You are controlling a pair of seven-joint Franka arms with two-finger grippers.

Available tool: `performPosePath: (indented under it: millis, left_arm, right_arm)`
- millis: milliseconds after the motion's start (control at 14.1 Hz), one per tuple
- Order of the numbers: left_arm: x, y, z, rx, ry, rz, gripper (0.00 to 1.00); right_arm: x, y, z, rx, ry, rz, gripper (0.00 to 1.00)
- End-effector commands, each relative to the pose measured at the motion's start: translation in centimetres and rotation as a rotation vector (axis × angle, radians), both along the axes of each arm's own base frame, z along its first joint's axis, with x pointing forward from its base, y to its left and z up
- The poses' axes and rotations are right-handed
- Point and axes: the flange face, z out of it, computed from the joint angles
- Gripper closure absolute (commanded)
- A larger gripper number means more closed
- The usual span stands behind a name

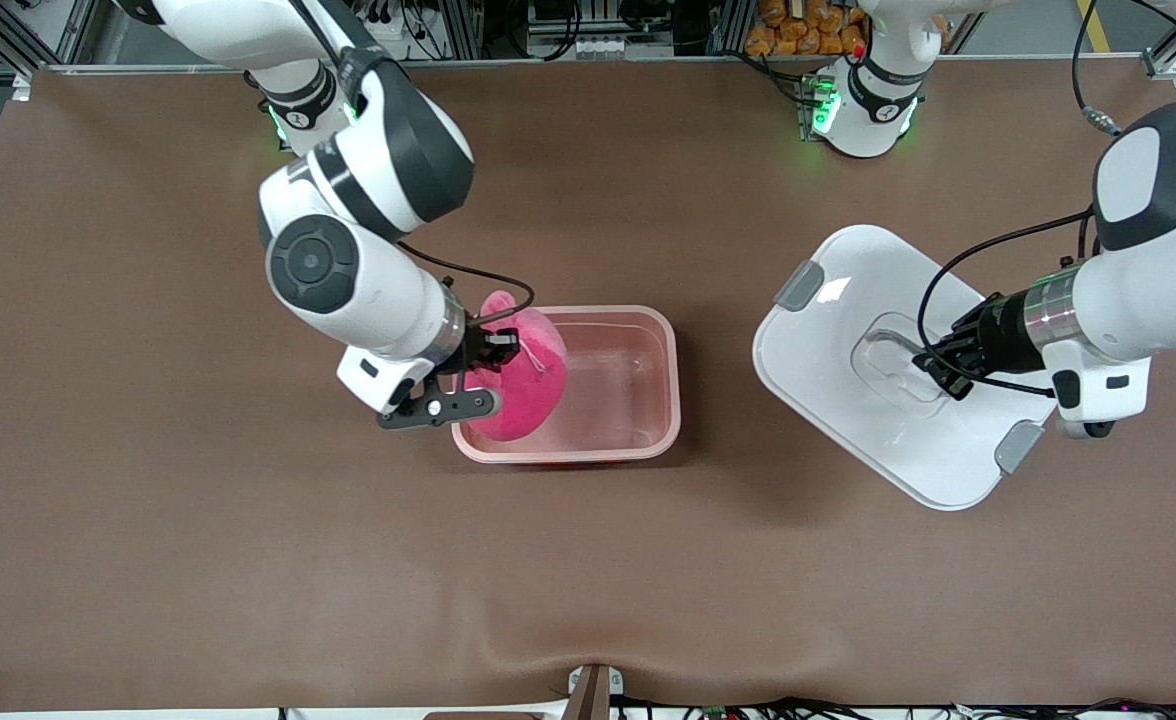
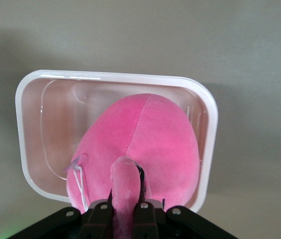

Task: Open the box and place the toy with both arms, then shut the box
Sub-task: 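Lower the pink toy into the open box with the right gripper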

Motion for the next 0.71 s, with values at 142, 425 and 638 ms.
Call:
performPosePath:
  millis: [142, 425, 638]
  left_arm:
    - [-1.0, 5.1, 0.1, -0.005, 0.018, -0.136, 1.00]
    - [-0.9, 6.6, -0.8, 0.041, 0.022, -0.184, 1.00]
    - [-0.8, 6.6, -1.1, 0.036, 0.026, -0.186, 1.00]
  right_arm:
    - [0.8, 0.1, -0.9, 0.005, 0.007, -0.029, 1.00]
    - [0.9, 0.3, -3.0, -0.010, 0.033, -0.025, 1.00]
    - [1.4, 0.2, -5.2, -0.021, 0.049, -0.022, 1.00]
